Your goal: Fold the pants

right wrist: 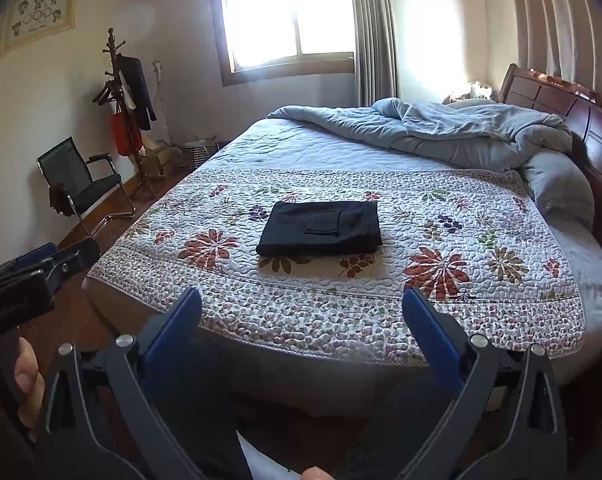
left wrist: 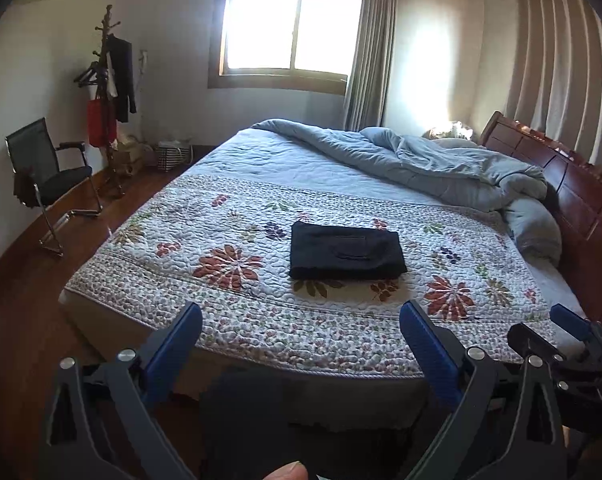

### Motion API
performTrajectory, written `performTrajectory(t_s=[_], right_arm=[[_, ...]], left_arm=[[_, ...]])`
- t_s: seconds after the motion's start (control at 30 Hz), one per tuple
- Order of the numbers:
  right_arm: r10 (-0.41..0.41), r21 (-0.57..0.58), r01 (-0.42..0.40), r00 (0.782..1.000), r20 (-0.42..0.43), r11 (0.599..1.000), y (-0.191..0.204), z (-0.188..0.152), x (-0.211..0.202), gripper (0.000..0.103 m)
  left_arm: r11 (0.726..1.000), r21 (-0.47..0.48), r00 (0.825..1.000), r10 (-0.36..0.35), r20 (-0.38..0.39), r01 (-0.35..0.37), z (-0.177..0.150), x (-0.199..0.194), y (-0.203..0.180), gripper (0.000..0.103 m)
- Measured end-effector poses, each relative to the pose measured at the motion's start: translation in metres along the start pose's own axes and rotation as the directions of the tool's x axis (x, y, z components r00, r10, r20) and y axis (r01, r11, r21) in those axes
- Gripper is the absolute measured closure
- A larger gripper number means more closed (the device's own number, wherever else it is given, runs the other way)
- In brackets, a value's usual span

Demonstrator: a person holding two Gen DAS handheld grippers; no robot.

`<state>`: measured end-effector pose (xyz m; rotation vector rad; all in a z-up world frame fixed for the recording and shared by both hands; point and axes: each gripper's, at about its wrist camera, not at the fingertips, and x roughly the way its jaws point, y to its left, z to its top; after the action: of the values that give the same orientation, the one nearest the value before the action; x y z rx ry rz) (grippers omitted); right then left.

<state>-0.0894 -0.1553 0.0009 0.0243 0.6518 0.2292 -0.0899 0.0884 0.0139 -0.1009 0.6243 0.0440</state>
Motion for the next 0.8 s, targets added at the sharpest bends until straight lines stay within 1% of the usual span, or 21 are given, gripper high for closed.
performTrajectory(t_s=[0.03, 0.1, 0.17, 0.23, 0.3, 0.5, 0.67, 0.8], right_arm=[[0.004, 0.002, -0.004, 1.0, -0.004, 1.0, -0.001, 0.0, 0.002, 0.003], [0.012, 0.006, -0.012, 1.0, -0.009, 1.0, -0.002, 0.001, 0.007, 0.003], [0.018, 0.007, -0.018, 1.0, -0.015, 1.0, -0.003, 0.002, 0.01, 0.003], [0.021, 0.007, -0.021, 1.0, -0.021, 1.0, -0.003, 0.004, 0.013, 0.003], [0.02, 0.006, -0.02, 0.999, -0.025, 1.0, -0.004, 0.005, 0.015, 0.003], [0.023, 0.005, -0.023, 0.999, -0.036, 1.0, -0.006, 0.012, 0.021, 0.003], [0.014, -0.006, -0.014, 0.999, -0.038, 1.0, -0.002, 0.019, 0.024, 0.003], [0.0, -0.015, -0.001, 1.0, -0.031, 1.0, 0.001, 0.031, 0.025, 0.003]], left_arm=[[1.0, 0.005, 1.0, 0.001, -0.007, -0.001, 0.001, 0.002, -0.002, 0.004], [1.0, -0.002, 1.0, -0.023, -0.017, 0.023, 0.001, 0.005, -0.004, 0.004], [0.999, -0.01, 0.999, -0.032, -0.017, 0.032, 0.003, 0.007, -0.004, 0.004], [1.0, -0.008, 1.0, -0.018, -0.009, 0.018, 0.004, 0.01, -0.006, 0.004], [1.0, -0.001, 1.0, 0.014, -0.013, -0.014, 0.004, 0.012, -0.009, 0.004], [1.0, 0.005, 0.999, -0.012, -0.031, 0.012, 0.008, 0.018, -0.012, 0.004], [1.0, 0.013, 0.999, 0.007, -0.037, -0.006, 0.013, 0.022, -0.009, 0.004], [1.0, 0.011, 0.999, 0.006, -0.039, -0.005, 0.021, 0.023, -0.007, 0.004]])
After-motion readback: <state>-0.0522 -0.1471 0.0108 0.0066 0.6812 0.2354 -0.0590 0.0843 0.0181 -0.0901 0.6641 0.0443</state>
